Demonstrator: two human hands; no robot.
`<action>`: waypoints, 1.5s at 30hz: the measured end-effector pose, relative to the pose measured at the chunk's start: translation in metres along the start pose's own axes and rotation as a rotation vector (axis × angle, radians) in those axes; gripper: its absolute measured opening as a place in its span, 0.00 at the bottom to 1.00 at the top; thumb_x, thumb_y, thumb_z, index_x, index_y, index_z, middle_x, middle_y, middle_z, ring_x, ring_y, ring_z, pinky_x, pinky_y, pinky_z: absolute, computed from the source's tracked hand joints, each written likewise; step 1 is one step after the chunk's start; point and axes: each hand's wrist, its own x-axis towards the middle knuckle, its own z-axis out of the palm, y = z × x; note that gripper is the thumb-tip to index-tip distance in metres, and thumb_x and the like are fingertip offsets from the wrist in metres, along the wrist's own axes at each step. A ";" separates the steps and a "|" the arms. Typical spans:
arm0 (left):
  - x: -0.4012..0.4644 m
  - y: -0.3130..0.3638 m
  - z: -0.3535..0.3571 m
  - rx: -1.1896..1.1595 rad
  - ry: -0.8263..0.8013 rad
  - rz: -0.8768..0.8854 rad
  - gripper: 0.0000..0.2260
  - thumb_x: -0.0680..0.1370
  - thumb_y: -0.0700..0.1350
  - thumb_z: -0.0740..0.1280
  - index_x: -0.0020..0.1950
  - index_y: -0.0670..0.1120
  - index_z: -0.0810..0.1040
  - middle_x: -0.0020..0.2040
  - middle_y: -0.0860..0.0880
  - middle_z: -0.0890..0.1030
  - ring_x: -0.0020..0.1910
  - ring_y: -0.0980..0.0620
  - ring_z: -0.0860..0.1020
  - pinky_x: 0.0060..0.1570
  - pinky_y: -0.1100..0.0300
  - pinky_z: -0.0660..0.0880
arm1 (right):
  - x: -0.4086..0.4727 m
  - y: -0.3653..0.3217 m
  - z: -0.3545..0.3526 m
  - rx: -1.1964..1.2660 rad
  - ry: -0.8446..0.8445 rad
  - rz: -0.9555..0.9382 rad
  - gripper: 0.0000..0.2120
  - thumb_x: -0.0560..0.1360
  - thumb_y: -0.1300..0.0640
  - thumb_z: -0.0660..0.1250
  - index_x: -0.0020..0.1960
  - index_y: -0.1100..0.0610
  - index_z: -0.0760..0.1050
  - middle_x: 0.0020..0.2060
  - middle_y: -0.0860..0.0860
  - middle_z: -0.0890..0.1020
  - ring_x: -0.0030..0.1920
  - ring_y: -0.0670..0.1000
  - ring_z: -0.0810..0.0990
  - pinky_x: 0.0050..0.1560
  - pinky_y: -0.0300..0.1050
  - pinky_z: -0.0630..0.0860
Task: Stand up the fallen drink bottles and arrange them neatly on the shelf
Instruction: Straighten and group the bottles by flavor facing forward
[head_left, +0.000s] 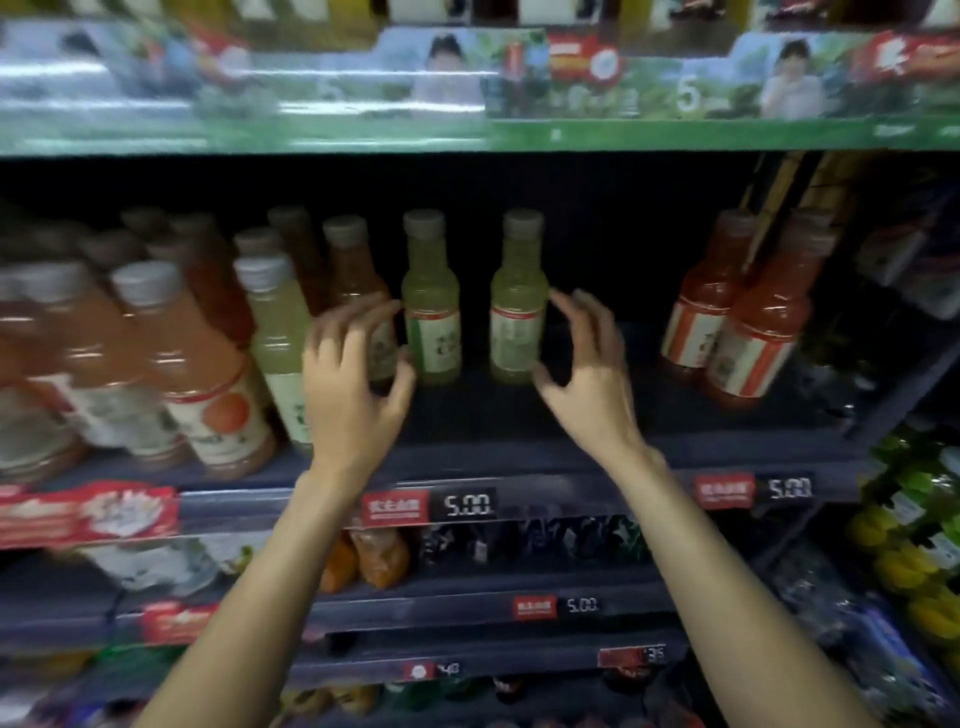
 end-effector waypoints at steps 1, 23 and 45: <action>-0.001 -0.009 -0.009 0.034 0.041 -0.032 0.17 0.72 0.40 0.66 0.60 0.42 0.73 0.60 0.38 0.75 0.59 0.42 0.70 0.64 0.61 0.61 | 0.010 -0.003 0.010 0.035 -0.002 0.048 0.35 0.70 0.57 0.72 0.74 0.53 0.61 0.73 0.59 0.59 0.72 0.60 0.59 0.68 0.50 0.61; -0.005 -0.004 0.044 -0.424 -0.502 -0.411 0.53 0.69 0.64 0.71 0.79 0.49 0.39 0.80 0.45 0.44 0.78 0.50 0.45 0.75 0.54 0.48 | 0.018 -0.007 0.046 0.536 -0.096 0.269 0.38 0.72 0.28 0.55 0.76 0.40 0.47 0.77 0.45 0.46 0.76 0.45 0.44 0.73 0.51 0.48; -0.001 0.021 0.115 -0.554 -0.676 -0.603 0.47 0.65 0.71 0.63 0.76 0.58 0.43 0.73 0.44 0.52 0.73 0.45 0.54 0.70 0.50 0.59 | 0.036 0.030 0.022 0.391 -0.268 0.237 0.51 0.67 0.58 0.77 0.76 0.48 0.45 0.75 0.49 0.53 0.67 0.38 0.54 0.64 0.36 0.57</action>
